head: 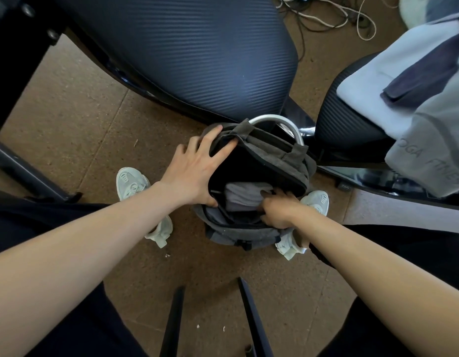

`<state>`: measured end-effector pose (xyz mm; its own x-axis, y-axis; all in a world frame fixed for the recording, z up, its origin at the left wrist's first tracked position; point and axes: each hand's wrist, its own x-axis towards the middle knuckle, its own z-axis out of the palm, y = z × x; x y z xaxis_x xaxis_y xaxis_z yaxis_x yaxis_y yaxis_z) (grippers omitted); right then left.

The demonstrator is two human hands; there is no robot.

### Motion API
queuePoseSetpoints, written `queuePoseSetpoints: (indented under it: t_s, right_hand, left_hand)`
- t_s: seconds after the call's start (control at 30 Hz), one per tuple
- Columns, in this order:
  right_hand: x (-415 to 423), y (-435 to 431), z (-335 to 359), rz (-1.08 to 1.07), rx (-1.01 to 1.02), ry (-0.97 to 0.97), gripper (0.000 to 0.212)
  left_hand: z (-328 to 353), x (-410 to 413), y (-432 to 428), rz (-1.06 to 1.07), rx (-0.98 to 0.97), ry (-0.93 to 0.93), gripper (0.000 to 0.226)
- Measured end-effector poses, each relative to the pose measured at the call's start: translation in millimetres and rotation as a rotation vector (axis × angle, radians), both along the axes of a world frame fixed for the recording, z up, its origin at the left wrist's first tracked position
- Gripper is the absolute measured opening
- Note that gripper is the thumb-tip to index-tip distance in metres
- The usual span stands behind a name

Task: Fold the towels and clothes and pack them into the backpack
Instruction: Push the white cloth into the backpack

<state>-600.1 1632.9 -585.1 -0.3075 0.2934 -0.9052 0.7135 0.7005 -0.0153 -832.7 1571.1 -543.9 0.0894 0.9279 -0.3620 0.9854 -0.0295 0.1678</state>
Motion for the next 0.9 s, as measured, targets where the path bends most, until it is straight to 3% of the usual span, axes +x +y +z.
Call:
queuePoseSetpoints:
  t_s: [0.2, 0.4, 0.5, 0.6, 0.8, 0.9]
  right_hand:
    - [2, 3, 22, -0.15, 0.032, 0.219, 0.04]
    - [0, 1, 75, -0.307, 0.078, 0.516, 0.04]
    - [10, -4, 110, -0.401, 0.107, 0.701, 0.036]
    - [25, -8, 140, -0.545, 0.199, 0.93, 0.027]
    - [69, -20, 183, -0.941, 0.594, 1.343, 0.003]
    - [95, -19, 193, -1.286, 0.816, 1.395, 0.012]
  left_hand:
    - [8, 3, 6, 0.025, 0.003, -0.014, 0.14]
    - [29, 13, 20, -0.072, 0.32, -0.141, 0.047]
    - [36, 25, 22, -0.026, 0.358, -0.306, 0.028]
    - [42, 35, 18, 0.099, 0.233, -0.546, 0.011]
    - [76, 70, 17, 0.226, 0.054, -0.775, 0.018]
    - [99, 97, 25, 0.248, 0.048, -0.87, 0.014]
